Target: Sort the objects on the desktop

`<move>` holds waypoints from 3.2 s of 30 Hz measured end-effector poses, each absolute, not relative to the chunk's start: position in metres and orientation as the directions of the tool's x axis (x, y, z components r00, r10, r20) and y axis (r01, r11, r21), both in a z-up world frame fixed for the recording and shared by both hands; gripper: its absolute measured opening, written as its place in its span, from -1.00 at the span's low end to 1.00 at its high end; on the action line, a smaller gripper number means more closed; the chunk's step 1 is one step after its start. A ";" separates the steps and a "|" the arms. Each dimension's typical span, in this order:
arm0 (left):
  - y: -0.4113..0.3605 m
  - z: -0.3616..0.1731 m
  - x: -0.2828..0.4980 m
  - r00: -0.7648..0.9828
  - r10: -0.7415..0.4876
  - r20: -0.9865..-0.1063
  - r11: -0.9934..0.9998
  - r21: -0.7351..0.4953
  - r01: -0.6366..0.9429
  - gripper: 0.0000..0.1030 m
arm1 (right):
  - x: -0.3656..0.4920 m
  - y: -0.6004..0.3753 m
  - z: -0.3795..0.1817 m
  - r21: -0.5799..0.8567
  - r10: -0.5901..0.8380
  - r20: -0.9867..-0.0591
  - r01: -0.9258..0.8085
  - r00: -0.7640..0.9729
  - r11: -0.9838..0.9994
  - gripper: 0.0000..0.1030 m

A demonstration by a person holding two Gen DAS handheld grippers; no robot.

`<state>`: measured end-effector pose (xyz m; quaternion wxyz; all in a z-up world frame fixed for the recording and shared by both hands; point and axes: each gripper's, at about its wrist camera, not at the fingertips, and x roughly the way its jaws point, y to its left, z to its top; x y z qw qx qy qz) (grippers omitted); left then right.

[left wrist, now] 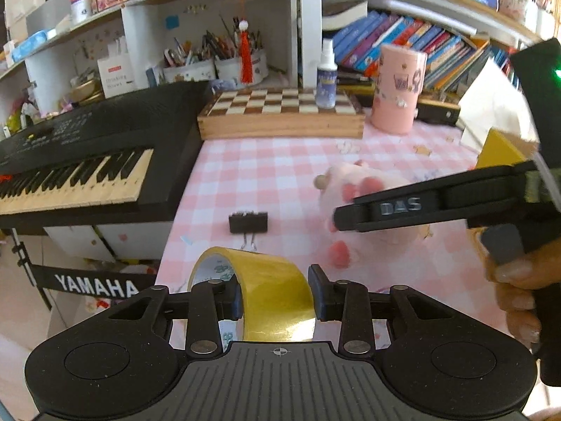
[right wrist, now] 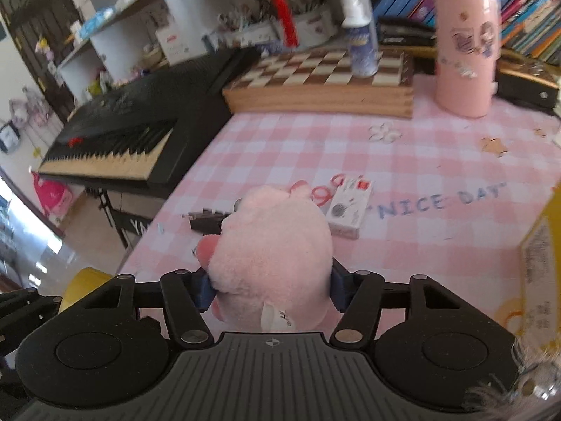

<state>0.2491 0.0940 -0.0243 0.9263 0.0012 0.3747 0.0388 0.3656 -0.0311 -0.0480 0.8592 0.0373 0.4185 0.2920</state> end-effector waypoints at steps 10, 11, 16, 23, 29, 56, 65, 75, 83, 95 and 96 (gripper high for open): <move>0.095 0.002 0.231 0.774 0.008 -0.633 0.998 -0.048 -0.049 -0.34 | 0.339 -0.059 -0.026 0.285 0.490 -0.685 -0.420 0.539 0.861 0.13; 0.096 0.005 0.228 0.781 0.004 -0.624 0.997 -0.053 -0.047 -0.34 | 0.335 -0.061 -0.023 0.282 0.488 -0.683 -0.421 0.544 0.862 0.13; 0.103 0.022 0.205 0.807 -0.033 -0.589 0.993 -0.110 -0.040 -0.34 | 0.309 -0.069 -0.008 0.245 0.475 -0.651 -0.428 0.592 0.870 0.13; 0.107 0.029 0.175 0.823 -0.069 -0.565 0.989 -0.147 -0.019 -0.34 | 0.261 -0.083 0.010 0.207 0.440 -0.614 -0.404 0.655 0.891 0.13; 0.107 0.030 0.149 0.826 -0.105 -0.554 0.988 -0.152 0.024 -0.34 | 0.226 -0.082 0.010 0.207 0.419 -0.620 -0.378 0.663 0.903 0.13; 0.064 0.021 0.052 0.721 -0.387 -0.575 0.921 -0.212 0.326 -0.34 | 0.050 -0.127 -0.010 0.207 0.220 -0.695 -0.103 0.684 0.973 0.13; 0.032 0.021 0.049 0.673 -0.469 -0.572 0.876 -0.207 0.435 -0.34 | 0.021 -0.160 -0.013 0.212 0.126 -0.708 0.040 0.695 0.976 0.13; 0.001 0.021 0.055 0.635 -0.516 -0.575 0.842 -0.203 0.500 -0.34 | 0.012 -0.188 -0.015 0.222 0.087 -0.708 0.104 0.700 0.970 0.13; -0.018 0.020 0.071 0.628 -0.527 -0.573 0.836 -0.214 0.506 -0.34 | 0.024 -0.210 -0.014 0.210 0.062 -0.715 0.129 0.696 0.969 0.13; -0.047 0.027 0.104 0.640 -0.541 -0.546 0.831 -0.230 0.507 -0.34 | 0.057 -0.237 -0.007 0.184 0.052 -0.709 0.113 0.703 0.977 0.13; -0.050 0.029 0.106 0.642 -0.542 -0.542 0.830 -0.225 0.511 -0.34 | 0.062 -0.241 -0.005 0.179 0.048 -0.704 0.112 0.708 0.977 0.13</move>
